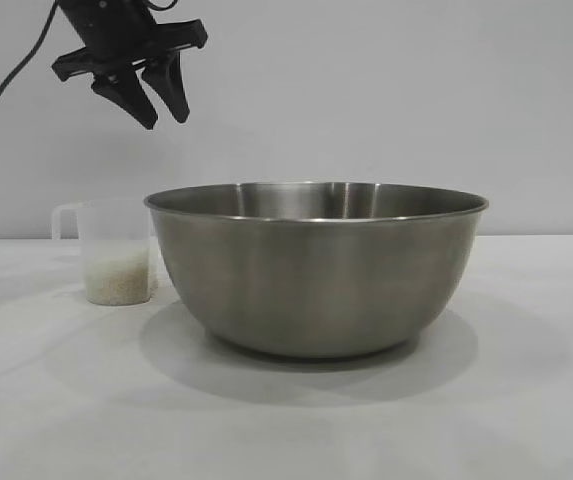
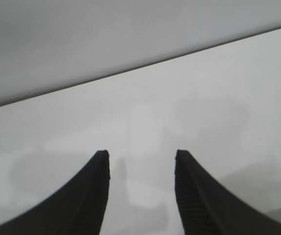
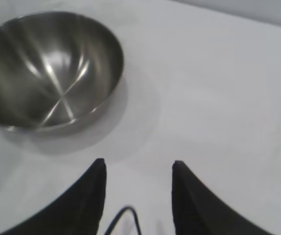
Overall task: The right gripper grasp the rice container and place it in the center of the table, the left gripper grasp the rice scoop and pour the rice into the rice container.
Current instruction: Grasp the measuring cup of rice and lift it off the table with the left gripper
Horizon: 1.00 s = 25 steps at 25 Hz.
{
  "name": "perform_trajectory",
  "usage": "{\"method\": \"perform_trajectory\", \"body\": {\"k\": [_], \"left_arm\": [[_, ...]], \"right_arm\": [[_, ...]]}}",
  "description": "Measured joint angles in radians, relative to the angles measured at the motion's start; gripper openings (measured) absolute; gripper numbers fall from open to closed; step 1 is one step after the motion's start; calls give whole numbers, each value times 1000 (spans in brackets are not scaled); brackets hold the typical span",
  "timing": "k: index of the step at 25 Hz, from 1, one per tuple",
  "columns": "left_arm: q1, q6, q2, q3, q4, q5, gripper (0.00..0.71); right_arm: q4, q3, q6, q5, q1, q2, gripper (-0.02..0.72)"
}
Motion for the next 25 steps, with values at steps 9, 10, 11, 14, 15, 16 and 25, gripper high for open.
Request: {"method": "perform_trajectory", "body": {"k": [9, 10, 11, 14, 15, 16, 25], "left_arm": [[0, 0, -24, 0, 24, 5, 266], [0, 0, -25, 0, 25, 6, 266], [0, 0, -26, 0, 25, 6, 266], [0, 0, -26, 0, 25, 6, 266], [0, 0, -26, 0, 27, 6, 266], [0, 0, -26, 0, 27, 8, 266], [-1, 0, -29, 0, 27, 12, 266]], "right_arm": [[-60, -20, 134, 230, -55, -16, 277], [-88, -22, 168, 235, -60, -20, 277], [-112, -24, 189, 233, -60, -33, 277], [-138, -25, 208, 213, -60, -111, 277], [-151, -25, 210, 208, -60, -151, 277], [-168, -25, 210, 206, -60, -197, 277], [-299, 1, 289, 148, -60, -440, 277]]}}
